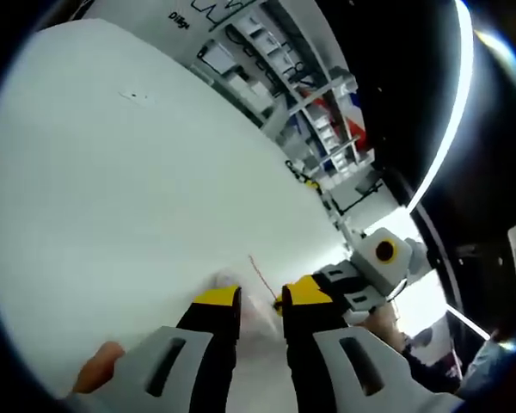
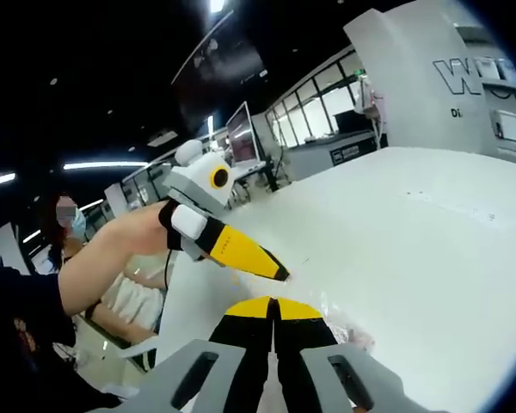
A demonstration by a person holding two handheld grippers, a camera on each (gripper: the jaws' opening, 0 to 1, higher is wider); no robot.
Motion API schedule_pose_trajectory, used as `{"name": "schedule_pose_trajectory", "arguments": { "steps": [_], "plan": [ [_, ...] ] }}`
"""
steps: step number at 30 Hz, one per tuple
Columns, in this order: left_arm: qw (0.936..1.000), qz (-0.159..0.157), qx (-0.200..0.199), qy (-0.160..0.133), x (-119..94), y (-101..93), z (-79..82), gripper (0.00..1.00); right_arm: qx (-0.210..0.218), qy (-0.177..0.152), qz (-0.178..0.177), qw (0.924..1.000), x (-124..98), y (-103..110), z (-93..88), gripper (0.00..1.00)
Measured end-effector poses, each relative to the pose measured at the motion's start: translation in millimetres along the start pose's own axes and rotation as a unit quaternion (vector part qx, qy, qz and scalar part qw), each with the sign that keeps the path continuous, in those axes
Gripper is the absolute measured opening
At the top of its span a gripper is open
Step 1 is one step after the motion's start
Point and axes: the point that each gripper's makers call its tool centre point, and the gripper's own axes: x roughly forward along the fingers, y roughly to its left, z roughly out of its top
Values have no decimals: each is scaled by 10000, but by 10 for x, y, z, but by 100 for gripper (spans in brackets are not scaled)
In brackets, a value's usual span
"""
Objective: Open the resealable bag by pulling the two sides of the seal apart until the entire bag opening is separated and visibly accessible.
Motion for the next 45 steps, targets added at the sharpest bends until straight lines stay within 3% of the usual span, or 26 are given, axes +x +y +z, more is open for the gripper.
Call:
{"name": "schedule_pose_trajectory", "arguments": {
  "steps": [11, 24, 35, 45],
  "plan": [
    [9996, 175, 87, 213, 63, 24, -54, 14, -173, 14, -28, 9998, -10, 50, -4, 0],
    [9996, 191, 51, 195, 39, 69, -43, 11, -177, -18, -80, 9998, -9, 27, 12, 0],
    [9995, 131, -52, 288, 61, 37, -73, 8, -657, 111, -198, 9976, 18, 66, 0, 0],
    [9997, 71, -58, 228, 46, 44, -20, 8, -709, 126, -168, 9973, 21, 64, -7, 0]
  ]
}}
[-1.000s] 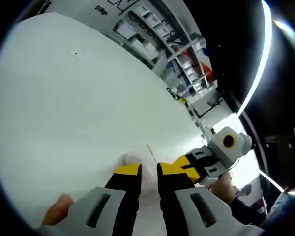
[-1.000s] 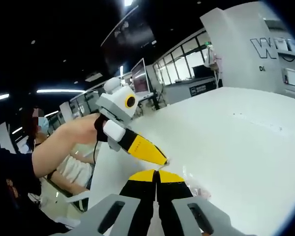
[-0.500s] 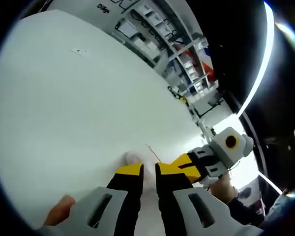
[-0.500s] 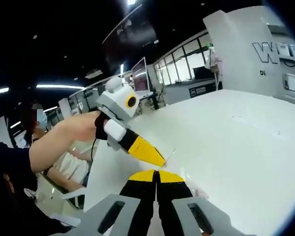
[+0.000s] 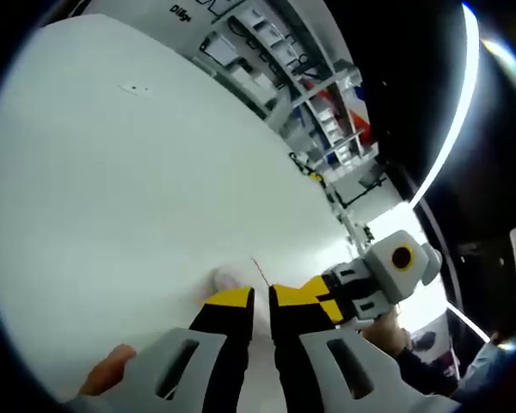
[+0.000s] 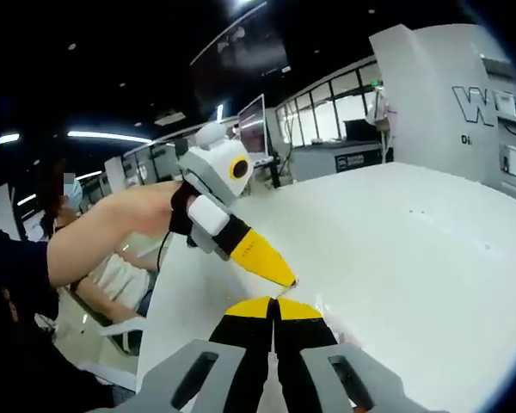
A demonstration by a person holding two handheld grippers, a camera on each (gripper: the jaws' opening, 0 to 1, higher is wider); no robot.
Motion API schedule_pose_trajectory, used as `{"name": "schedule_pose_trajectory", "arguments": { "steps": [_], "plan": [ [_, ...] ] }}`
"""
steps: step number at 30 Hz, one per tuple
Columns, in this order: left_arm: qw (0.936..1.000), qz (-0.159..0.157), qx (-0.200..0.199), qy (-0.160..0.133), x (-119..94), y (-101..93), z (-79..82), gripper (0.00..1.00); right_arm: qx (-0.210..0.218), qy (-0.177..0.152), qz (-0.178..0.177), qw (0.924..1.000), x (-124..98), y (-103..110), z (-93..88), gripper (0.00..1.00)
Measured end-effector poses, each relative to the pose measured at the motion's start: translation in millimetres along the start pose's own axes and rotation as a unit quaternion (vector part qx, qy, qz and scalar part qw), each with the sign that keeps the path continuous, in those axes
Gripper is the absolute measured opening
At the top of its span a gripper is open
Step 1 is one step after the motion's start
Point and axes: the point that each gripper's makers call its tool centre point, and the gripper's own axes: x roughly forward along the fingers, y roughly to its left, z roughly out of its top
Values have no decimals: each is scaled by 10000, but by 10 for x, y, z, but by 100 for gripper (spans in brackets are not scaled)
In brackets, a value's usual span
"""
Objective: Open the resealable bag by pulling the two sides of the seal apart until the entire bag opening is separated and visibly accessible.
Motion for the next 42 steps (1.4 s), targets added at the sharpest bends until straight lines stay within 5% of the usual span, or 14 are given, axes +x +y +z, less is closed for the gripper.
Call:
{"name": "schedule_pose_trajectory", "arguments": {
  "steps": [12, 26, 42],
  "plan": [
    [10000, -19, -28, -82, -31, 46, 72, 6, 76, -29, -9, 10000, -21, 5, -10, 0],
    [9999, -108, -68, -6, 12, -47, -102, 5, 43, 9, 25, 10000, -6, 15, -24, 0],
    [9997, -225, -116, -20, 20, -34, -26, 3, 2, -1, 69, 10000, -11, 16, -19, 0]
  ]
}}
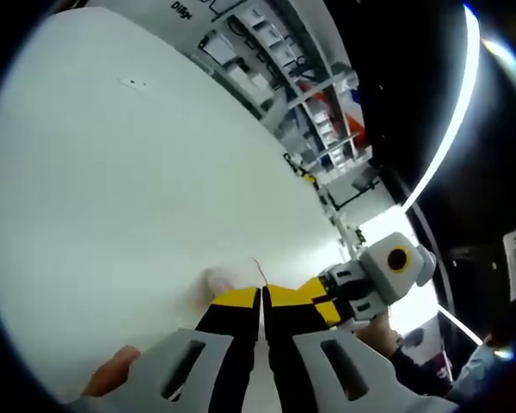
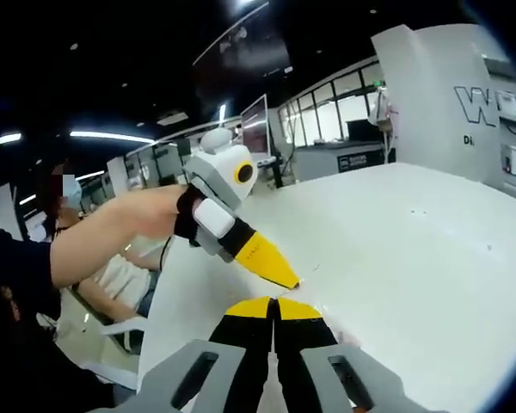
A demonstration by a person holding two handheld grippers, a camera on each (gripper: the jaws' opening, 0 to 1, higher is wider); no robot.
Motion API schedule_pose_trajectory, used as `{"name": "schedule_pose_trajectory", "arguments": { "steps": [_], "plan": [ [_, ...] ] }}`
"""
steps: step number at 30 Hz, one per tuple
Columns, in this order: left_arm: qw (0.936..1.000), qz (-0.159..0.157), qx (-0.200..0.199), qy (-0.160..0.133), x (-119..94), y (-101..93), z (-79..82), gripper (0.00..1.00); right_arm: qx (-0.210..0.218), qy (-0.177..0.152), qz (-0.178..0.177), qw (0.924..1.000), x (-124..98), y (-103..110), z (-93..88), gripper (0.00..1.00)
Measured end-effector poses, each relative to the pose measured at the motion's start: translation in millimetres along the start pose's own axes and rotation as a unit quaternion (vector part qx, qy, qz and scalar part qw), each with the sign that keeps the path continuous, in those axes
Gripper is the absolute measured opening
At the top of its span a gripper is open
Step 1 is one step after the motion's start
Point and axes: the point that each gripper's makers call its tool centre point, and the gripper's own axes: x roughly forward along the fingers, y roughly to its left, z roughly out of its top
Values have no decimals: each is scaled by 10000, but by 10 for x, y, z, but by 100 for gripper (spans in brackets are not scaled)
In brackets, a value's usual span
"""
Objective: Open the resealable bag by pulling the two sides of the seal apart until the entire bag opening is separated and visibly accessible.
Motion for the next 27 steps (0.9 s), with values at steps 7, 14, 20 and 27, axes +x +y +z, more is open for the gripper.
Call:
{"name": "schedule_pose_trajectory", "arguments": {
  "steps": [7, 14, 20, 27],
  "plan": [
    [10000, -11, -8, -34, -15, 10, 19, 3, 86, -43, -13, 10000, -12, 2, 8, 0],
    [10000, -33, -30, 1, -9, 7, -4, 2, 66, -35, -26, 10000, -16, -12, 7, 0],
    [9999, -107, -85, 1, 11, -21, -21, 2, 12, -53, -13, 10000, -21, 6, 9, 0],
    [10000, -27, 18, -53, 3, -4, -41, 1, 9, -97, -19, 10000, -30, -3, 18, 0]
  ]
}}
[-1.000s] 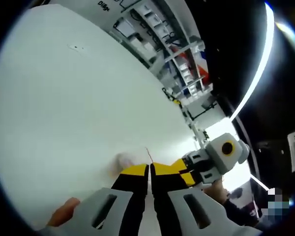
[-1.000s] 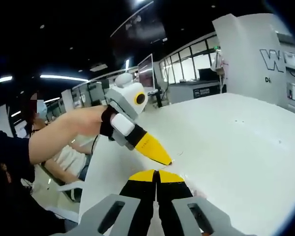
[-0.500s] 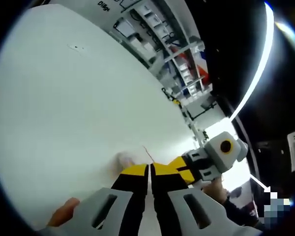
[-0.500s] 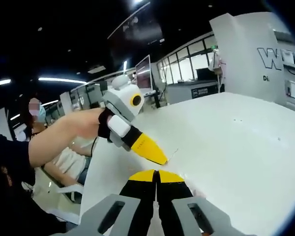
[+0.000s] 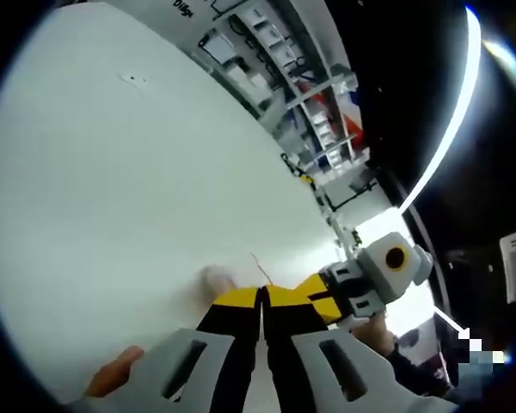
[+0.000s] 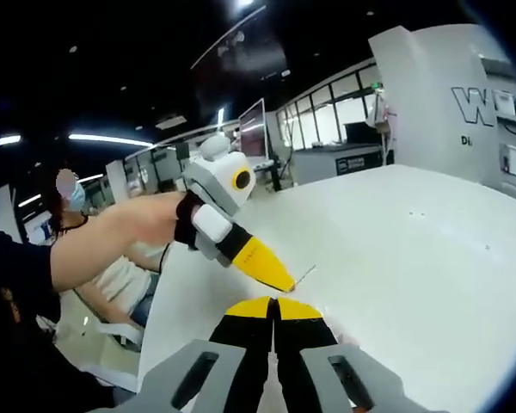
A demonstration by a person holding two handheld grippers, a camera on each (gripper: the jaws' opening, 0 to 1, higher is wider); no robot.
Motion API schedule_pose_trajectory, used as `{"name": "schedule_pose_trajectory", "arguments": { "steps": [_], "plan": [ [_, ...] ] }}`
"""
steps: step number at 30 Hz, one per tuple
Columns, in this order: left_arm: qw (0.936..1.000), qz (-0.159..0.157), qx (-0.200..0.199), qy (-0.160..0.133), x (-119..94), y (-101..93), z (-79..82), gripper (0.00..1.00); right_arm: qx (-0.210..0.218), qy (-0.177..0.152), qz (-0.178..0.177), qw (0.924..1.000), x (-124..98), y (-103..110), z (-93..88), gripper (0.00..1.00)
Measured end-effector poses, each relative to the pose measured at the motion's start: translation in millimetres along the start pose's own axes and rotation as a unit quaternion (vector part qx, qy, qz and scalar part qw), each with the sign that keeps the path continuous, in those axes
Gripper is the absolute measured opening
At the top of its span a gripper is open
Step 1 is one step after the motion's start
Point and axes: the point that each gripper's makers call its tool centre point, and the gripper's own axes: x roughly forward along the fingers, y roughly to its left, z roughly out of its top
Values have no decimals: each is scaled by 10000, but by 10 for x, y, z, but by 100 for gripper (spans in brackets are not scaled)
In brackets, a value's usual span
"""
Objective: Open the resealable bag by pulling the two sides of the seal apart until the entire bag opening is separated and visibly accessible.
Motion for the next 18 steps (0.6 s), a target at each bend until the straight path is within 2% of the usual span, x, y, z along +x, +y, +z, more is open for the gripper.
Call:
{"name": "schedule_pose_trajectory", "arguments": {
  "steps": [6, 18],
  "plan": [
    [9997, -157, -203, -28, -25, -20, 35, 2, 54, -1, 9, 10000, 17, -6, -13, 0],
    [9999, -111, -77, -97, -36, -48, 51, 7, 58, 20, -30, 10000, 43, 3, 18, 0]
  ]
}}
